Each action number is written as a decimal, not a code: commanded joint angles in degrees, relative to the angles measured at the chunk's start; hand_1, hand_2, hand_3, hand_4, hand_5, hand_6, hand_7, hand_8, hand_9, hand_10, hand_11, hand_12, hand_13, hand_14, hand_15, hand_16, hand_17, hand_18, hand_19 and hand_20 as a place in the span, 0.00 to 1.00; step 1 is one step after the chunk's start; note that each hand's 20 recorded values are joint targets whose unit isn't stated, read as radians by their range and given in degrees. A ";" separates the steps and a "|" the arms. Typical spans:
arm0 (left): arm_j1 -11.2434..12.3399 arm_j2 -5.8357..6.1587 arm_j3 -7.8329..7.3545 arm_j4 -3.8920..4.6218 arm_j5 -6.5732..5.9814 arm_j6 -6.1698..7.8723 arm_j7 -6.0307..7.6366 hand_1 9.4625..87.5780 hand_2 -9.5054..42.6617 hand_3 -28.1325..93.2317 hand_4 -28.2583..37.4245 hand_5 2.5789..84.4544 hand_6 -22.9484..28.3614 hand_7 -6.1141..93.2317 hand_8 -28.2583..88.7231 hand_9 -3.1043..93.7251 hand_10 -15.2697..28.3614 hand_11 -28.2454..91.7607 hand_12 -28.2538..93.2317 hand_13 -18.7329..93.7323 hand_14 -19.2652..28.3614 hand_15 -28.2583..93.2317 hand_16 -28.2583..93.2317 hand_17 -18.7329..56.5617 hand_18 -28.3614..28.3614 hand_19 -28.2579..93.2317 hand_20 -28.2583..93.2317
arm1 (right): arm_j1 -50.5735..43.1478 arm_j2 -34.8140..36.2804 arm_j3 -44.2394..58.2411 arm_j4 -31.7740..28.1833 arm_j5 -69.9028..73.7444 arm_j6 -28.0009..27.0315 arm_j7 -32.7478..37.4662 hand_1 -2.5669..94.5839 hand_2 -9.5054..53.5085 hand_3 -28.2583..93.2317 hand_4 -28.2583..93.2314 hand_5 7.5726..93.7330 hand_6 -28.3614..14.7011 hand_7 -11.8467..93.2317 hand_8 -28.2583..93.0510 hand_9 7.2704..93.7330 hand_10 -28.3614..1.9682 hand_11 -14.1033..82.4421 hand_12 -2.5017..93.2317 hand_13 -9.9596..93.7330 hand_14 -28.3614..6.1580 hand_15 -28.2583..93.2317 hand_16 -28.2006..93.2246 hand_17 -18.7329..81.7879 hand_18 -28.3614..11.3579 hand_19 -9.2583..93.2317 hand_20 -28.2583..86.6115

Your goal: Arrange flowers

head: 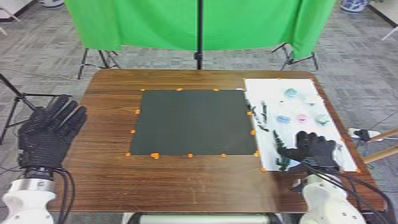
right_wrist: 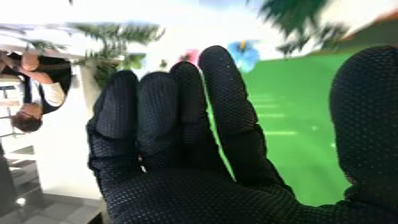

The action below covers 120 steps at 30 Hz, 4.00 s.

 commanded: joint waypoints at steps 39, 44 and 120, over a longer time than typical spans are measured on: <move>1.72 -0.42 -0.92 0.96 -3.90 -0.19 -2.49 0.24 0.48 0.82 0.00 0.50 0.58 0.19 0.16 0.41 0.68 0.38 0.32 0.42 0.74 0.53 0.19 0.17 0.76 0.52 0.33 | 5.66 2.18 -5.49 0.23 5.48 16.18 13.91 0.58 0.00 0.92 0.08 0.81 0.66 0.55 0.36 0.97 0.63 0.31 0.55 0.77 0.51 0.75 0.69 0.57 0.02 0.97 0.65; 1.75 -0.19 -0.74 1.03 -4.01 -0.40 -2.44 0.24 0.47 0.82 0.00 0.50 0.59 0.19 0.16 0.40 0.68 0.38 0.32 0.42 0.74 0.53 0.19 0.17 0.76 0.52 0.33 | 8.52 2.23 -7.83 1.13 4.39 22.36 15.20 0.57 0.00 0.94 0.09 0.81 0.65 0.55 0.37 0.97 0.63 0.32 0.55 0.77 0.49 0.76 0.69 0.57 0.01 0.98 0.64; 2.49 4.57 0.47 0.51 -10.15 8.98 2.71 0.24 0.49 0.83 0.00 0.54 0.61 0.23 0.15 0.43 0.70 0.42 0.33 0.43 0.75 0.61 0.17 0.16 0.78 0.56 0.35 | 37.93 -22.40 -38.49 26.70 17.31 10.95 6.07 0.42 0.00 0.94 0.04 0.47 0.35 0.25 0.14 0.60 0.15 0.42 0.22 0.66 0.24 0.80 0.46 0.57 0.00 1.00 0.63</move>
